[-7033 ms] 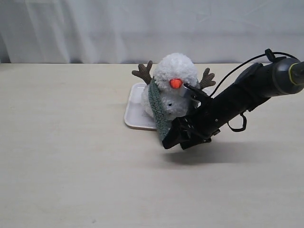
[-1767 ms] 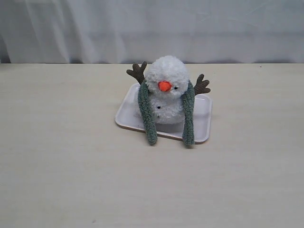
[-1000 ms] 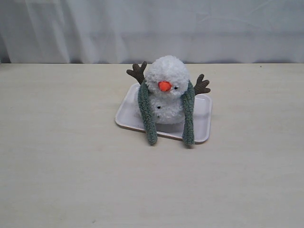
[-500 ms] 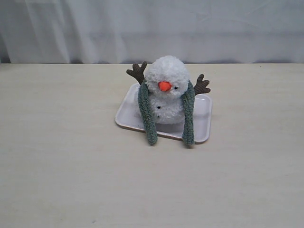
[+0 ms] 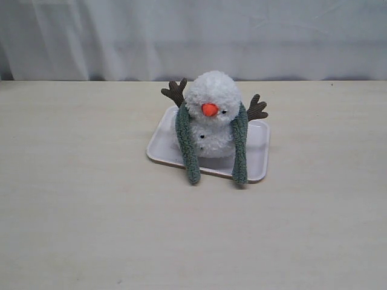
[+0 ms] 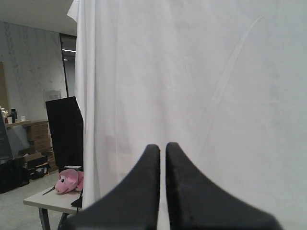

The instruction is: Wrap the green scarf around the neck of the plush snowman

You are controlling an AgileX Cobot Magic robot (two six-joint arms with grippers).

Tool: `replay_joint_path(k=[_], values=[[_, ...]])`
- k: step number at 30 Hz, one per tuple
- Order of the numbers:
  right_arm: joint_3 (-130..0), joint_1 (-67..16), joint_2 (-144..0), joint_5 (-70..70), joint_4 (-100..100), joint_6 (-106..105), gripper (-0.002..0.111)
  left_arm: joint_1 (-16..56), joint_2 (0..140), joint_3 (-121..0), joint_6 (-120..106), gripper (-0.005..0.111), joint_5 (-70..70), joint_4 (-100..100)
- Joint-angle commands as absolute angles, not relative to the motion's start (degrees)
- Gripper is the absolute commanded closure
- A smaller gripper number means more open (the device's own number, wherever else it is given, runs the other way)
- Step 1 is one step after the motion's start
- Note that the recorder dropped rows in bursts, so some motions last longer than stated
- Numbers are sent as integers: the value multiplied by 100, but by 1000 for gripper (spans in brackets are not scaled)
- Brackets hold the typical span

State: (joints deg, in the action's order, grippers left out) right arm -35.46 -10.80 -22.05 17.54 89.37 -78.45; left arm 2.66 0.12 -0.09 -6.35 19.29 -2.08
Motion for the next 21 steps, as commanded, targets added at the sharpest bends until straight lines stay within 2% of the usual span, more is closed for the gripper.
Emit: replay_joint_path(k=[1,7,12,15,20,21], values=[[-3517,-1081,-2157,1768,8946,-7835,104,260,0,0,-631,107,1851,-223],[-3517,-1081,-1648,1592,8850,-7835,104,260,0,0,-631,107,1861,-223],[-3517,-1081,-1308,1592,7328,-7332,104,260,0,0,-631,107,1861,-223],[-3517,-1081,-1001,1435,5269,-5456,104,260,0,0,-631,107,1861,-223],[-3517,-1081,-555,780,355,-75,104,260,0,0,-631,107,1861,-223],[-3517,-1081,-519,731,-119,574,104,260,0,0,-631,107,1861,-223]])
